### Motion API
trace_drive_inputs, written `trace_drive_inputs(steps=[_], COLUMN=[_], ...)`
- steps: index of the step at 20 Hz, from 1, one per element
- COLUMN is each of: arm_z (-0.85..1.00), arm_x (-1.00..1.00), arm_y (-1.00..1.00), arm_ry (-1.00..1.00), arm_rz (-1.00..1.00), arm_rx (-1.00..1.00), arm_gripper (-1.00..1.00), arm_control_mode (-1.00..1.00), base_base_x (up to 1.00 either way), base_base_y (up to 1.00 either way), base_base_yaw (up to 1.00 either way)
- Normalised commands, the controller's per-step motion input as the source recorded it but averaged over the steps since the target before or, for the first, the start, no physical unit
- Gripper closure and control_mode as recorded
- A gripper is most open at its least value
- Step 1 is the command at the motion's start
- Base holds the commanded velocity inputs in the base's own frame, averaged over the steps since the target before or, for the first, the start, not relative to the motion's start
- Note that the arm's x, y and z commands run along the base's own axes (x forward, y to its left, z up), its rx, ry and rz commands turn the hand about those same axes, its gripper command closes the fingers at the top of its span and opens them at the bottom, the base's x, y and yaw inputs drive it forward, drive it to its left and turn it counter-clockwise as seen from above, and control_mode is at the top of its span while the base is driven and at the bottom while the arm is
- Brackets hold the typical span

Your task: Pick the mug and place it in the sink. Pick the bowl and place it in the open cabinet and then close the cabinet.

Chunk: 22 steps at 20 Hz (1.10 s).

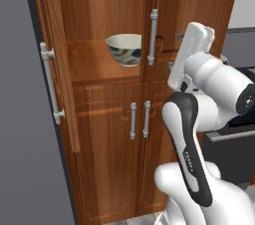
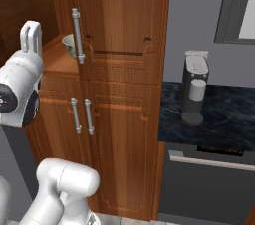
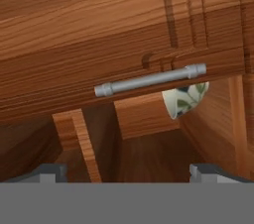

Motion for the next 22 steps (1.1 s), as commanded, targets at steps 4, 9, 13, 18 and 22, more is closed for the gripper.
trace_drive_inputs(steps=[4, 9, 13, 18, 22], arm_z=[0.23, 0.07, 0.02, 0.0, -0.03], arm_x=[-1.0, -1.0, -1.0, -0.94, -0.57], arm_y=[0.0, 0.0, 0.0, 0.26, 0.5], arm_ry=[0.07, 0.06, 0.02, 0.01, 0.0], arm_rz=[-0.03, -0.06, -0.09, -0.1, -0.08], arm_rx=[0.03, 0.0, -0.01, 0.0, -0.01], arm_gripper=[-1.0, -1.0, -1.0, -1.0, -1.0], arm_control_mode=[-1.0, -1.0, -1.0, -1.0, -1.0], base_base_x=[0.0, 0.0, 0.0, 0.0, 0.0], base_base_y=[0.0, 0.0, 0.0, 0.0, 0.0], base_base_yaw=[0.0, 0.0, 0.0, 0.0, 0.0])
